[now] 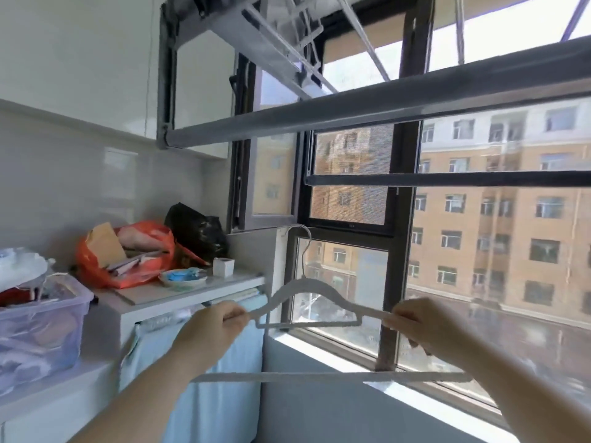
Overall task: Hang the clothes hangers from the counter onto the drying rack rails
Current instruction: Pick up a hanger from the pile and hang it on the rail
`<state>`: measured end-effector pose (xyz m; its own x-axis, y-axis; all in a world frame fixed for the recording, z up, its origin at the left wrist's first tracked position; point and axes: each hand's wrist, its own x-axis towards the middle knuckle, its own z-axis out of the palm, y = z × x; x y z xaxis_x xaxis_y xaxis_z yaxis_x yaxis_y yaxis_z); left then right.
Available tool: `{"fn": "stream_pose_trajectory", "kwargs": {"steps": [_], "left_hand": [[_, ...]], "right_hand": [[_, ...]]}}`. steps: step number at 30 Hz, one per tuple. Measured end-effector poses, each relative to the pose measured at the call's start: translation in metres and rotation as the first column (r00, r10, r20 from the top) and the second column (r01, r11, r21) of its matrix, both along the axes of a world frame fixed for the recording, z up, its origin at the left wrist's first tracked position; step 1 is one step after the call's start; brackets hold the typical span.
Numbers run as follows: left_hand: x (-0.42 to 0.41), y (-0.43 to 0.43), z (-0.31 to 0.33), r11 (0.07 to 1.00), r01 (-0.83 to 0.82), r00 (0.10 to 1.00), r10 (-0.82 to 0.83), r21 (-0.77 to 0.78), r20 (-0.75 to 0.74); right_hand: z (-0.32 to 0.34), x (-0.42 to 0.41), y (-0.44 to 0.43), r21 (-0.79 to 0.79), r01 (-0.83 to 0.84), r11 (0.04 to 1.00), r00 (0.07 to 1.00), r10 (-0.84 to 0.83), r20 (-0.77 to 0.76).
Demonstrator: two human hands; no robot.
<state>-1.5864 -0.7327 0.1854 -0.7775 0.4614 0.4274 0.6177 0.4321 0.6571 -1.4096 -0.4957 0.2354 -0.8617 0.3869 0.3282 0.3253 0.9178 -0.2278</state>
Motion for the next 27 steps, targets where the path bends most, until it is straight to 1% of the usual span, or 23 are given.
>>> {"fn": "stream_pose_trajectory", "kwargs": {"steps": [2, 4, 6, 7, 8, 9, 10, 11, 12, 13, 14, 15, 17, 19, 21, 23, 24, 25, 26, 27], "left_hand": [[-0.023, 0.020, 0.002, 1.000, 0.019, 0.999, -0.019, -0.014, -0.031], [-0.046, 0.043, 0.004, 1.000, 0.001, 0.994, -0.003, -0.018, -0.111], [-0.059, 0.064, 0.011, 0.997, -0.045, 0.973, 0.057, 0.059, -0.224], [-0.063, 0.074, 0.015, 0.993, -0.036, 0.967, 0.064, 0.115, -0.245], [-0.066, 0.085, 0.021, 0.988, 0.013, 0.974, 0.023, 0.155, -0.225], [-0.066, 0.095, 0.029, 0.982, 0.098, 0.987, -0.076, 0.160, -0.140], [-0.064, 0.106, 0.036, 0.967, 0.201, 0.979, -0.202, 0.158, -0.009], [-0.061, 0.117, 0.043, 0.944, 0.283, 0.943, -0.306, 0.168, 0.130], [-0.058, 0.128, 0.049, 0.918, 0.343, 0.885, -0.387, 0.199, 0.259], [-0.056, 0.138, 0.054, 0.900, 0.369, 0.828, -0.432, 0.234, 0.357], [-0.056, 0.148, 0.057, 0.890, 0.375, 0.793, -0.453, 0.259, 0.407], [-0.058, 0.158, 0.059, 0.882, 0.376, 0.774, -0.468, 0.285, 0.426], [-0.064, 0.177, 0.062, 0.865, 0.331, 0.769, -0.479, 0.376, 0.424], [-0.070, 0.188, 0.068, 0.844, 0.288, 0.746, -0.494, 0.452, 0.447], [-0.079, 0.197, 0.076, 0.840, 0.273, 0.717, -0.502, 0.468, 0.483], [-0.090, 0.203, 0.083, 0.859, 0.240, 0.732, -0.466, 0.452, 0.497], [-0.095, 0.203, 0.087, 0.871, 0.216, 0.748, -0.438, 0.442, 0.498], [-0.102, 0.202, 0.089, 0.878, 0.193, 0.765, -0.414, 0.437, 0.494], [-0.109, 0.200, 0.091, 0.882, 0.170, 0.776, -0.395, 0.440, 0.492], [-0.117, 0.195, 0.093, 0.884, 0.146, 0.788, -0.376, 0.445, 0.488]], "right_hand": [[0.005, -0.012, 0.009, 0.000, 0.055, 0.998, 0.998, -0.055, -0.025], [0.012, -0.027, 0.016, 0.005, 0.091, 0.996, 0.994, -0.091, -0.058], [0.017, -0.044, 0.019, -0.013, 0.097, 0.995, 0.989, -0.097, -0.112], [0.019, -0.053, 0.018, -0.015, 0.102, 0.995, 0.985, -0.103, -0.141], [0.020, -0.063, 0.017, -0.007, 0.115, 0.993, 0.979, -0.115, -0.167], [0.020, -0.074, 0.015, 0.016, 0.132, 0.991, 0.973, -0.127, -0.192], [0.020, -0.085, 0.013, 0.045, 0.151, 0.988, 0.967, -0.138, -0.216], [0.020, -0.095, 0.010, 0.066, 0.171, 0.983, 0.959, -0.151, -0.238], [0.020, -0.106, 0.007, 0.081, 0.193, 0.978, 0.953, -0.167, -0.253], [0.019, -0.115, 0.005, 0.095, 0.214, 0.972, 0.949, -0.184, -0.256], [0.019, -0.124, 0.003, 0.107, 0.232, 0.967, 0.947, -0.199, -0.252], [0.018, -0.133, 0.002, 0.117, 0.244, 0.963, 0.946, -0.210, -0.247], [0.019, -0.147, 0.003, 0.136, 0.255, 0.957, 0.946, -0.218, -0.240], [0.020, -0.157, 0.005, 0.100, 0.246, 0.964, 0.951, -0.220, -0.219], [0.021, -0.166, 0.007, 0.062, 0.215, 0.975, 0.961, -0.200, -0.191], [0.024, -0.173, 0.007, 0.067, 0.184, 0.981, 0.972, -0.171, -0.158], [0.027, -0.176, 0.009, 0.042, 0.170, 0.985, 0.975, -0.162, -0.150], [0.033, -0.179, 0.012, -0.018, 0.154, 0.988, 0.976, -0.154, -0.156], [0.041, -0.180, 0.018, -0.090, 0.134, 0.987, 0.971, -0.149, -0.187], [0.051, -0.180, 0.026, -0.148, 0.116, 0.982, 0.956, -0.150, -0.251]]}}
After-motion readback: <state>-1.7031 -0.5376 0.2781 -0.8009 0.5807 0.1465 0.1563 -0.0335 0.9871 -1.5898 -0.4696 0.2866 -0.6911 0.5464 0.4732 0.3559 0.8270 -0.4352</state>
